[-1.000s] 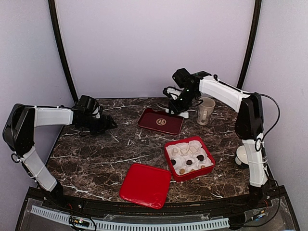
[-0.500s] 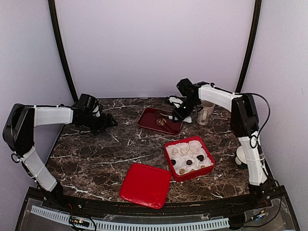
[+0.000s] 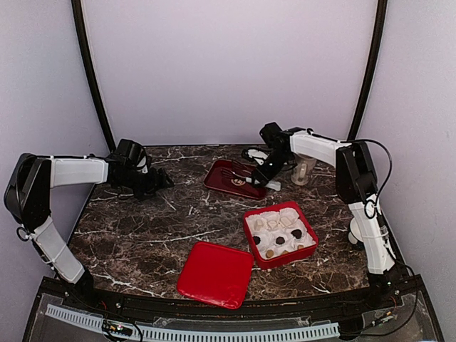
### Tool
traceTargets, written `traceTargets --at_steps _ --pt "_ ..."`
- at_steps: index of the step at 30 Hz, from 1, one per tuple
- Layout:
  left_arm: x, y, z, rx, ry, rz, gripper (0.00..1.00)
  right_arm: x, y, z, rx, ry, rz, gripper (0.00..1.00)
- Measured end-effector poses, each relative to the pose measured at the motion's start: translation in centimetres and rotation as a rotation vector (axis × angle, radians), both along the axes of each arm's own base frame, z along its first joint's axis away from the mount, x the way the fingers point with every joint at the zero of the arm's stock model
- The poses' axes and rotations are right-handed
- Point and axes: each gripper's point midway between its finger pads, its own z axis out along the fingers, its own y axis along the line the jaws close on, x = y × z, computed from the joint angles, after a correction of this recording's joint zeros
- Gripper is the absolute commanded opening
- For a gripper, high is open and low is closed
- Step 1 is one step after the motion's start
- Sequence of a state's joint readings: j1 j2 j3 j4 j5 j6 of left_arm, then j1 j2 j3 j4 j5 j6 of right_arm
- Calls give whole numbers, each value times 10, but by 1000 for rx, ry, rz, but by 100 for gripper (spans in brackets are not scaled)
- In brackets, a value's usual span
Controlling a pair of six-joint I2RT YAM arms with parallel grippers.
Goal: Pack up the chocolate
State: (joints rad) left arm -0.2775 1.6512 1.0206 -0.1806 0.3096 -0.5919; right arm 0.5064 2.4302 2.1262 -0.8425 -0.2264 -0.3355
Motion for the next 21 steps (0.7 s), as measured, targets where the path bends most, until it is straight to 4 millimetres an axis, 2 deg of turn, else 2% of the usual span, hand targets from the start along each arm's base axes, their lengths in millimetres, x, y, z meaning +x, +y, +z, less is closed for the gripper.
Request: traceTargets --at_steps 2,8,11,16,21 --pt "0 0 0 1 1 -1 86 3 1 3 6 -10 -4 68" --pt "-5 1 -4 16 15 -12 85 8 2 14 17 -34 -21 72" --pt "-13 1 -7 28 24 -29 84 8 3 30 36 -49 -42 78" --pt "-42 -4 -12 46 45 -83 78 1 1 91 111 -95 -98 83" --pt "-90 -32 -25 59 99 -214 69 -34 -16 160 187 -99 -178 83"
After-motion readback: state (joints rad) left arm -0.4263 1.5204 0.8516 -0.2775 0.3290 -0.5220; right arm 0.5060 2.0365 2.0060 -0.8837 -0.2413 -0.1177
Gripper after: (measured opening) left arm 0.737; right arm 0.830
